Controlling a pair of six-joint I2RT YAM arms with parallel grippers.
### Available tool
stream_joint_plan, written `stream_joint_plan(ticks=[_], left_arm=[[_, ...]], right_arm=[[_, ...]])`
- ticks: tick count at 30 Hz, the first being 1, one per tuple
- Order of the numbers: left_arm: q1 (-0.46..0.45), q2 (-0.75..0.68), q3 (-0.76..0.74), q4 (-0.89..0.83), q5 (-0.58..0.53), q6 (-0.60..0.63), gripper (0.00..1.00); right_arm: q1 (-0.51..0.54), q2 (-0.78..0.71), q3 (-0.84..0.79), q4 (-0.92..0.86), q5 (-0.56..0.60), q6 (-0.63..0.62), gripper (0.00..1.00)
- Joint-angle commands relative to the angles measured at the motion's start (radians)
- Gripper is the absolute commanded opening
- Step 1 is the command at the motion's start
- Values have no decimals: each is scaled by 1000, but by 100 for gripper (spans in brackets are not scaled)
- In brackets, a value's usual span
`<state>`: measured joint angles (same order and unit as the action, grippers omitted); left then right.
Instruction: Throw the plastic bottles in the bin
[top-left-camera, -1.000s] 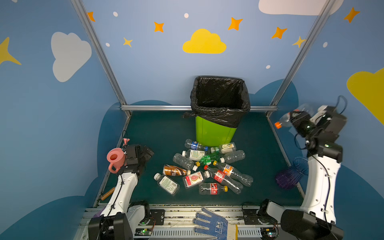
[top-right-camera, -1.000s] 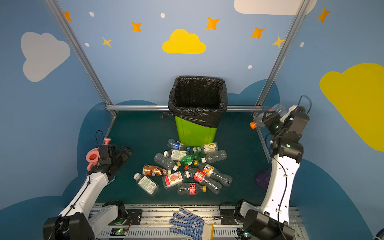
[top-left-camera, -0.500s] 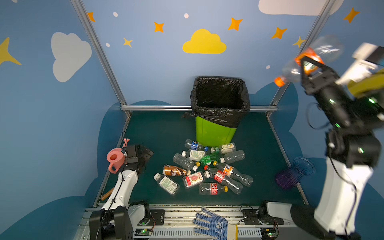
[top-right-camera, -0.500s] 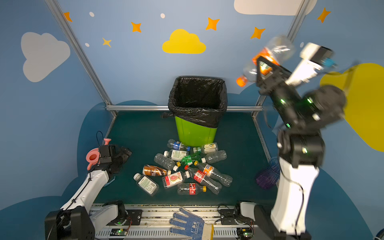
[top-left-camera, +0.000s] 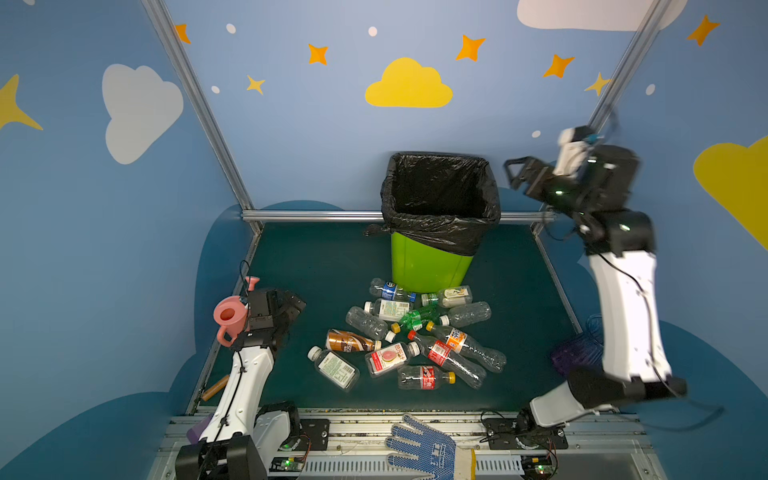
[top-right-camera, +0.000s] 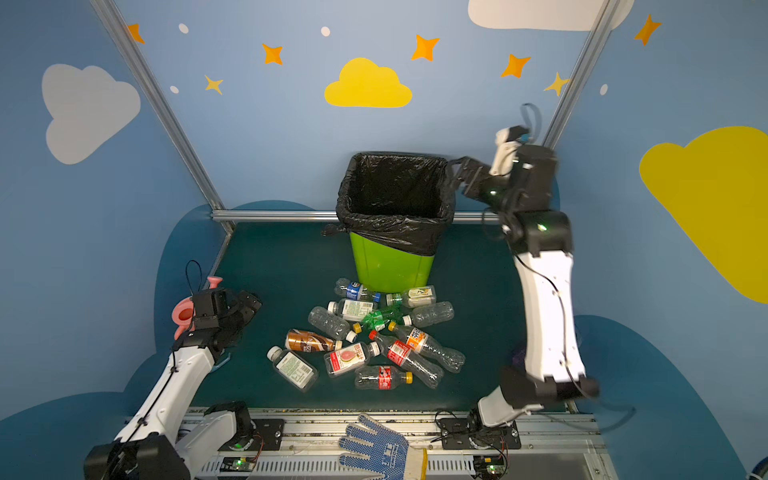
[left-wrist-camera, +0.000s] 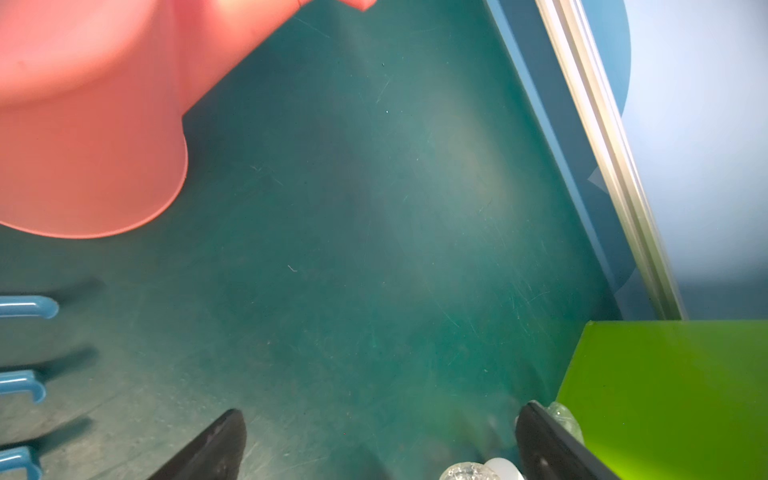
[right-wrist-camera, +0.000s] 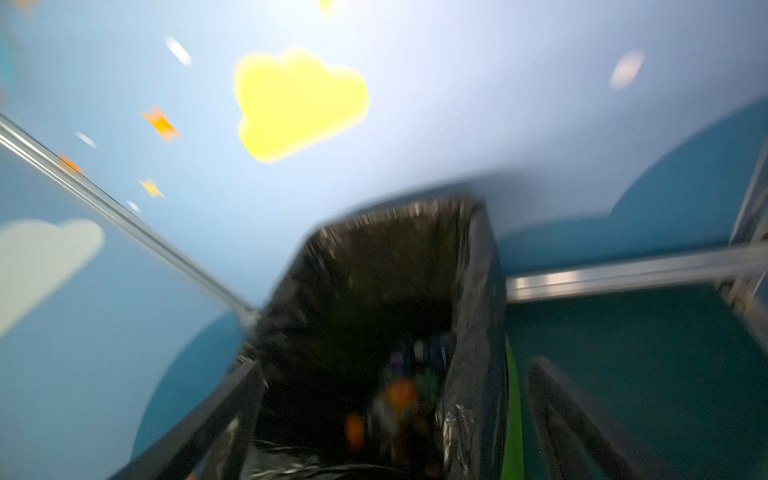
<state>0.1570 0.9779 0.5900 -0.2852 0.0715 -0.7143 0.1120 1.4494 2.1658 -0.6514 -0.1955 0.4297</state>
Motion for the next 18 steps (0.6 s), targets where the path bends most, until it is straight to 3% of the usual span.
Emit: stream_joint_plan(ticks=[1, 9, 18], left_arm=[[4, -16, 26, -32, 11, 31, 100], [2, -109, -13, -89, 21, 3, 100], [-44, -227, -54, -178, 87, -61, 100]], right_arm=[[-31, -99, -17, 86, -8, 11, 98], [-127, -160, -201, 120, -71, 75, 98], [-236, -302, -628, 165, -122, 119, 98]])
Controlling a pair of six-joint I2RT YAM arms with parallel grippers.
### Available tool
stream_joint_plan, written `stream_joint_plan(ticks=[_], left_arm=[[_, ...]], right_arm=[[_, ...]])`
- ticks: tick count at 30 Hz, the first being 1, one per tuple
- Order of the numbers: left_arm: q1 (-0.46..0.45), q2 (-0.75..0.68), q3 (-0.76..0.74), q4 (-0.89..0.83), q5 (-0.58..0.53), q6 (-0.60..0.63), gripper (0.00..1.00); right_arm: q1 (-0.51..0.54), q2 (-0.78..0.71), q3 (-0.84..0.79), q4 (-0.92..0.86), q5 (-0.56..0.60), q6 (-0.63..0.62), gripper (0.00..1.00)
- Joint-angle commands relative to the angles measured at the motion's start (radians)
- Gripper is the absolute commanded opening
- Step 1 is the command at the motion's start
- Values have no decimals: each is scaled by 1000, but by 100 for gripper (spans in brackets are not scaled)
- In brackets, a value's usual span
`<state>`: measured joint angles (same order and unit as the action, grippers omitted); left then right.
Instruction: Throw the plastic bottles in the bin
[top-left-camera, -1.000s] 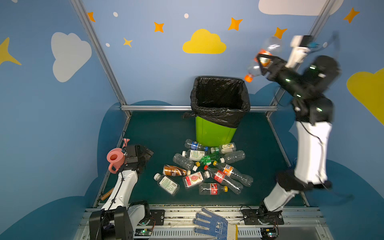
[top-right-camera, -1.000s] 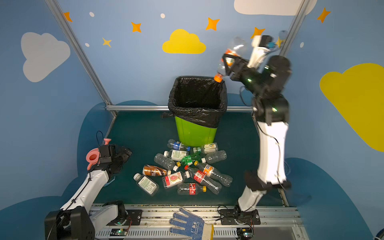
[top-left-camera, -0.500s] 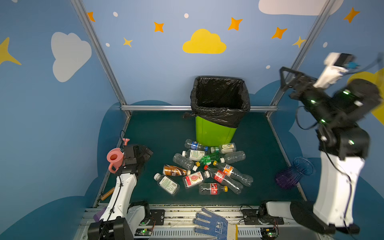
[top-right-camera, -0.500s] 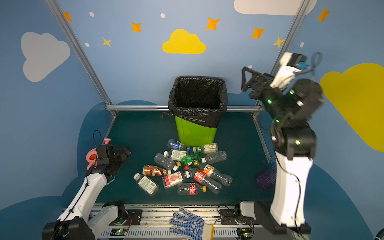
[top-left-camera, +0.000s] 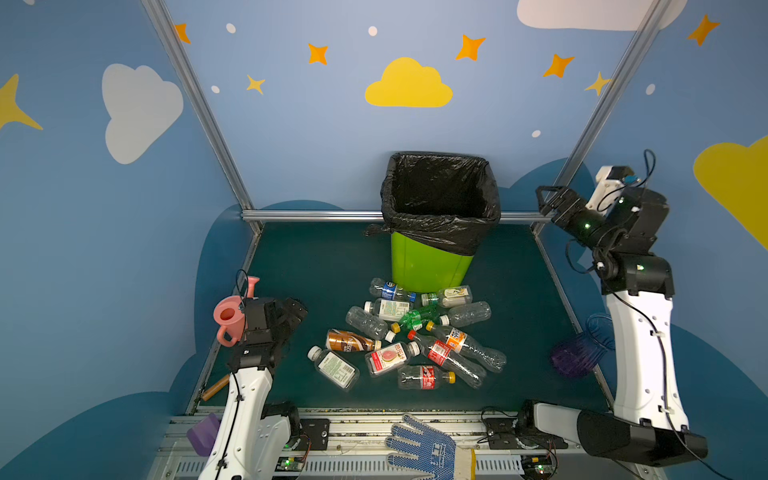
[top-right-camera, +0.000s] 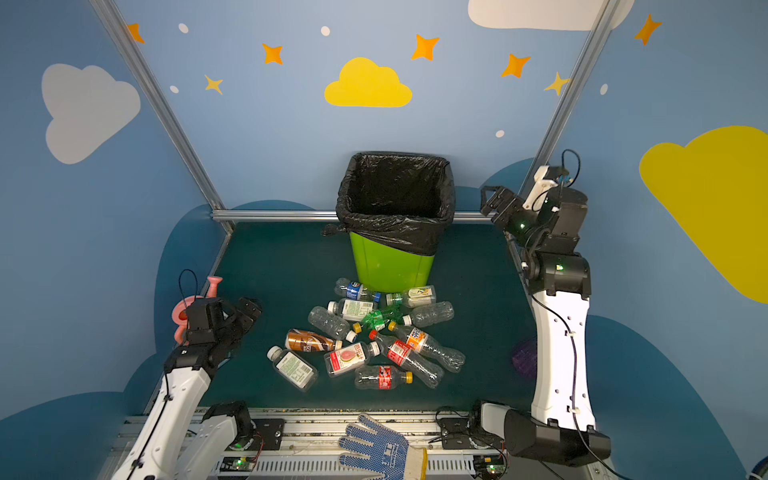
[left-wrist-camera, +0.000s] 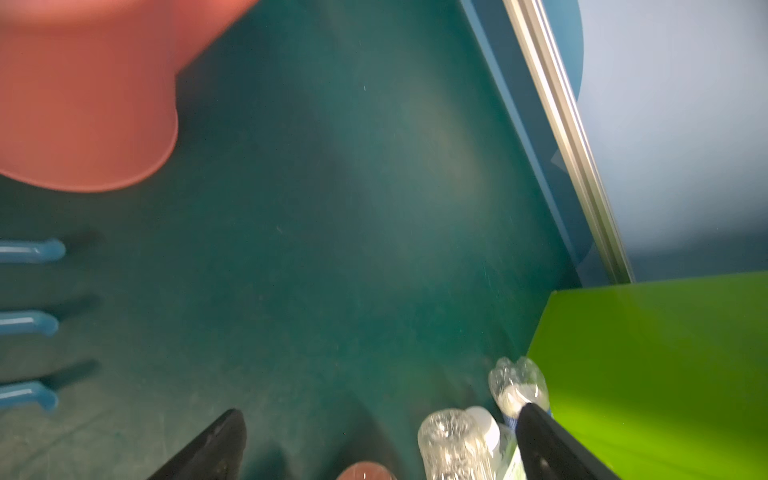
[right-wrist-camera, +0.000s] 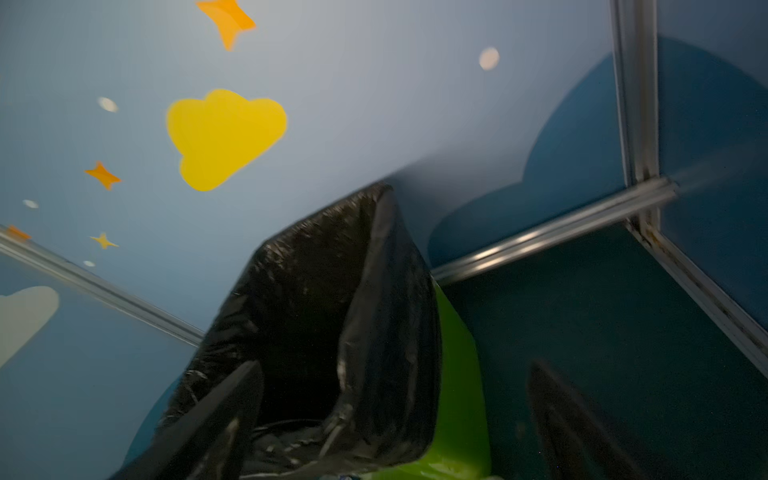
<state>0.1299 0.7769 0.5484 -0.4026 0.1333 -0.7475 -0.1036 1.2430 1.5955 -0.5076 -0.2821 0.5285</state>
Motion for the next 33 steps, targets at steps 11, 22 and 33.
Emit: stream_joint_plan(ticks=[11, 22, 33], left_arm=[[-237, -216, -43, -247, -77, -210, 100], [-595, -163, 27, -499, -341, -390, 100], [-922, 88, 87, -511, -508, -588, 100]], right_arm=[[-71, -245, -576, 64, -58, 79, 98], [-104, -260, -695, 81, -55, 100, 98], [-148, -225, -731, 105, -95, 113, 98]])
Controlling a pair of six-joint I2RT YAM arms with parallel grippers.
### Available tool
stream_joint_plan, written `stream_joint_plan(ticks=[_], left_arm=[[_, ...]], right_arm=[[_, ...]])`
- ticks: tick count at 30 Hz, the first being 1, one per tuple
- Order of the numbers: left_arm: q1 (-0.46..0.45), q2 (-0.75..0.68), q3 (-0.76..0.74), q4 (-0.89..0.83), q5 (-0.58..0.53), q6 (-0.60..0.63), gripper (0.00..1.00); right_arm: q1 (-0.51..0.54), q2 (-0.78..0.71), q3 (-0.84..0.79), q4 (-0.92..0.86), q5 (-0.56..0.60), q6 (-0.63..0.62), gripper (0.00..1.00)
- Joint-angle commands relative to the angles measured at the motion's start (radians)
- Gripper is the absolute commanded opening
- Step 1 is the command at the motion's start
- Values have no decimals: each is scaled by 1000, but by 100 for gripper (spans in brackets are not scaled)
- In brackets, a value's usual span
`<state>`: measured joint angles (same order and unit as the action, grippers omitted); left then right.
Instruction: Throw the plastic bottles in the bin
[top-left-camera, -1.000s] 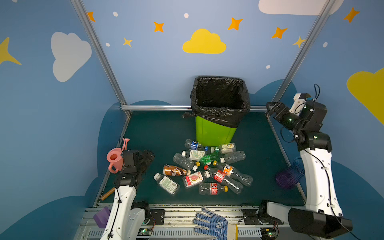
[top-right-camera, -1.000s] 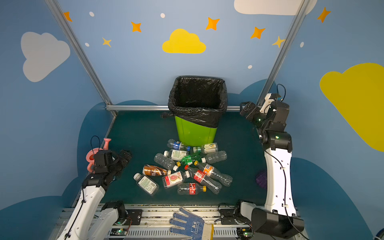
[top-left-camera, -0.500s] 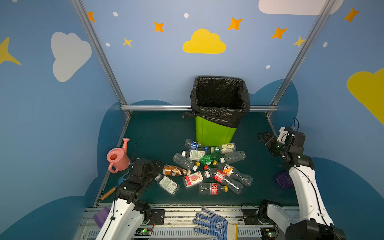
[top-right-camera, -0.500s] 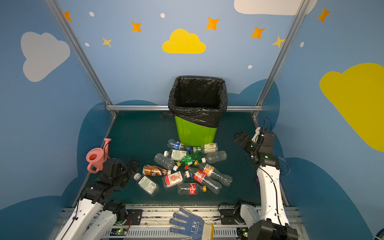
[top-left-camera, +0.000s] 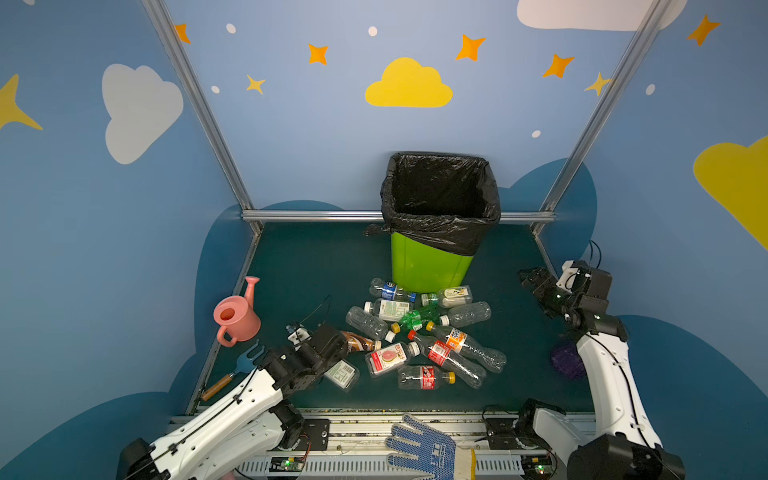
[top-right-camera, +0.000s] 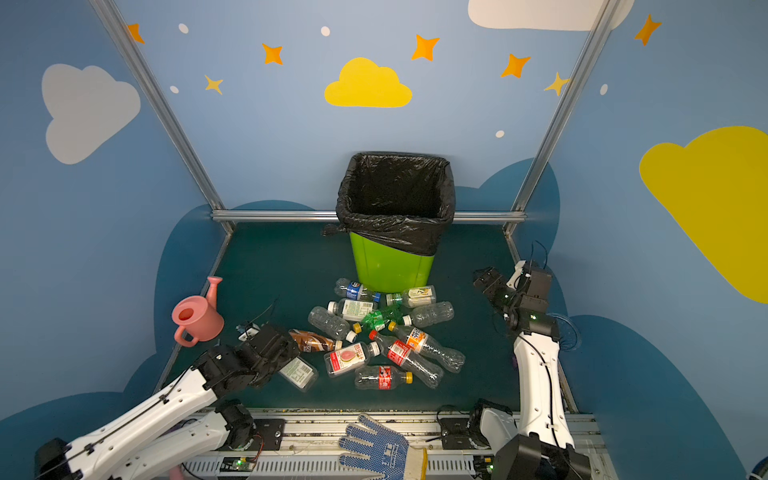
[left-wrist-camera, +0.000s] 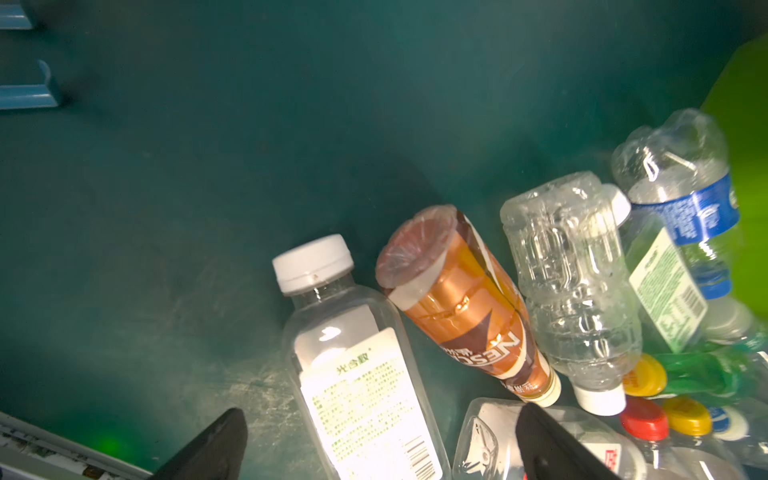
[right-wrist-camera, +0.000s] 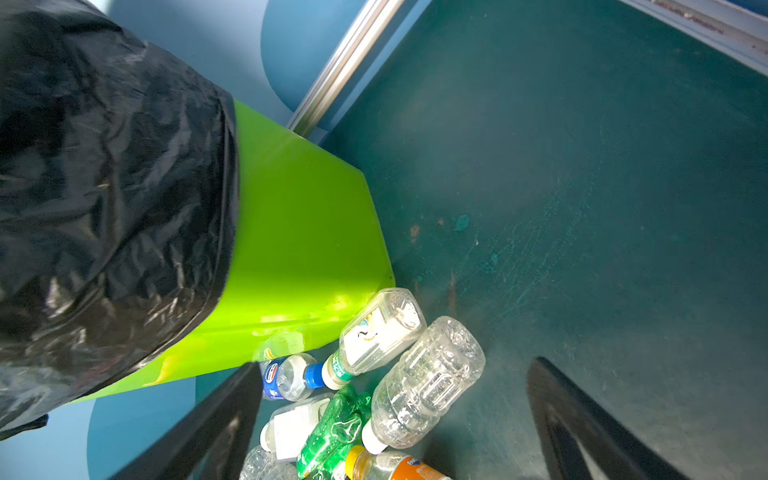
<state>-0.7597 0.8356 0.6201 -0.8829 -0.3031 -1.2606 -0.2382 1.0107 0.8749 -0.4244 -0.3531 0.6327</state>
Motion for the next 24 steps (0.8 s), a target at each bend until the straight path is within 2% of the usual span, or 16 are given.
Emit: stream_joint_plan(ticks=[1, 6, 15, 24], left_arm=[[-45, 42, 12, -24, -69, -87, 100], [-77, 46, -26, -19, -70, -148, 98], [-78, 140, -34, 12, -45, -139, 96], [-78, 161, -99, 51, -16, -160, 94]], right_arm=[[-19, 9, -14, 22, -29, 7, 98], [-45, 19, -16, 24, -45, 4, 98], [-71, 34, -38, 33, -59, 0, 98], [-93, 63, -43, 38, -81, 4, 98]])
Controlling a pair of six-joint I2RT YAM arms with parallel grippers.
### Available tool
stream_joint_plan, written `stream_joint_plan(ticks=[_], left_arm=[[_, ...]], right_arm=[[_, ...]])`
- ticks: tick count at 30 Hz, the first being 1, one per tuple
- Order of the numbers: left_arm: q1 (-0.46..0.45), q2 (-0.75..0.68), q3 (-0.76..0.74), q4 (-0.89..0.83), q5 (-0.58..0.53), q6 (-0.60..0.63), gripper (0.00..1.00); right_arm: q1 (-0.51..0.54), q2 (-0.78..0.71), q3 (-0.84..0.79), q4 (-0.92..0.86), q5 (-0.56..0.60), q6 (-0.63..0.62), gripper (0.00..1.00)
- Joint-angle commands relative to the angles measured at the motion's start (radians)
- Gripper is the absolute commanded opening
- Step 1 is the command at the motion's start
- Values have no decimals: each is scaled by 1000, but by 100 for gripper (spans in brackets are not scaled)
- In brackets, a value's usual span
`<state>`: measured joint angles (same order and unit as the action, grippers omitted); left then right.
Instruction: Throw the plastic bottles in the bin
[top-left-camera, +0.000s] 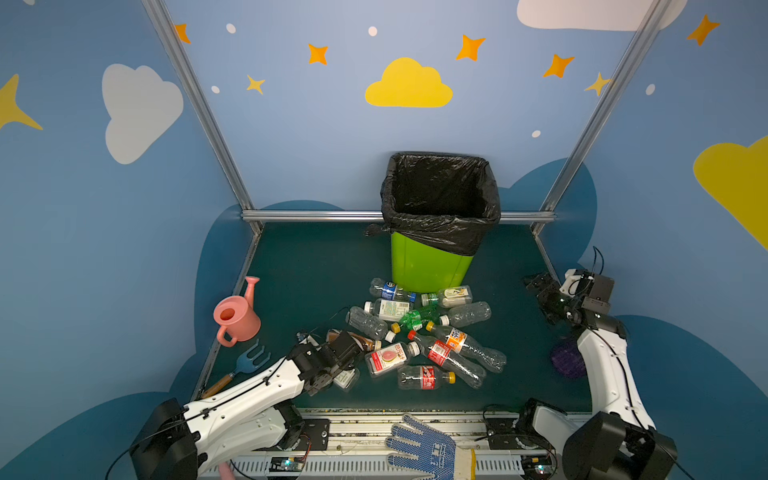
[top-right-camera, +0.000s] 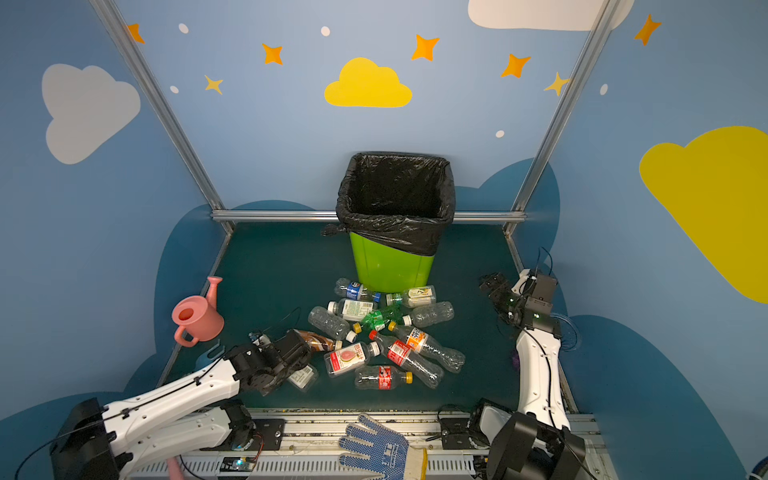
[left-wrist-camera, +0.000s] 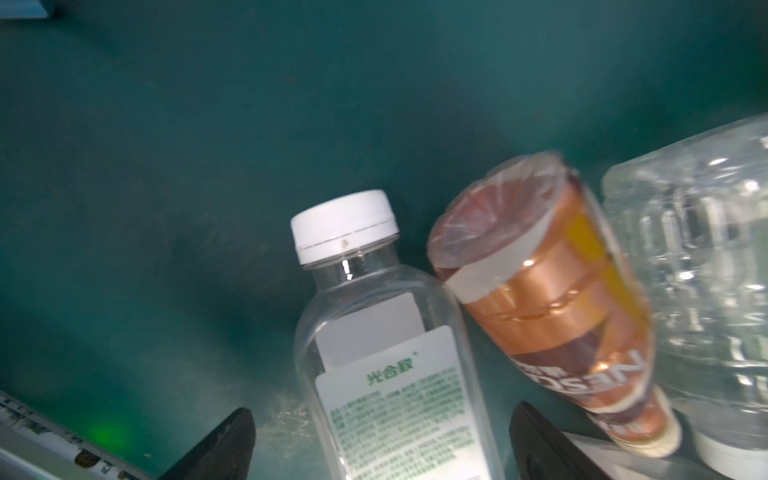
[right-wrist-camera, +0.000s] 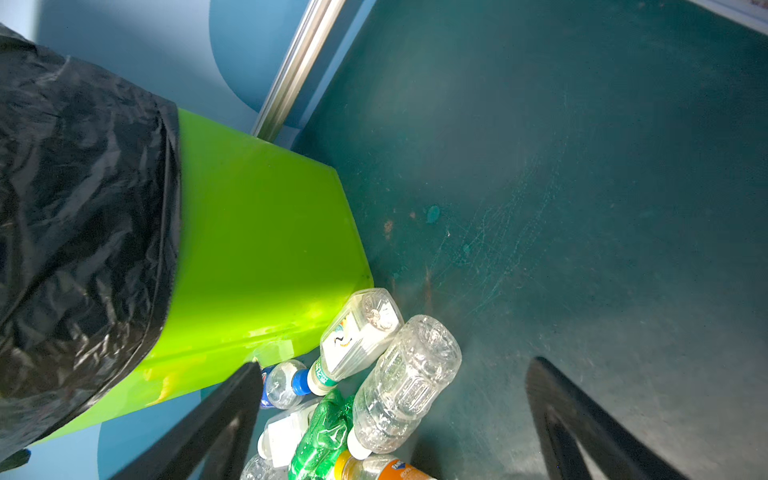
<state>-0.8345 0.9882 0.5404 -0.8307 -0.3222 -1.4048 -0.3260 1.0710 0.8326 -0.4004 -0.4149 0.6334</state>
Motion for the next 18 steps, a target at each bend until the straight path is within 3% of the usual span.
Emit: stream_joint_plan(ticks=[1, 18], left_arm=[[-3, 13, -26, 4, 5, -17, 94], [44, 70, -73, 95, 25, 41, 93]], right_arm=[[-7, 3, -3, 14, -19, 3, 98], [-37, -28, -4, -18, -8, -10, 97]])
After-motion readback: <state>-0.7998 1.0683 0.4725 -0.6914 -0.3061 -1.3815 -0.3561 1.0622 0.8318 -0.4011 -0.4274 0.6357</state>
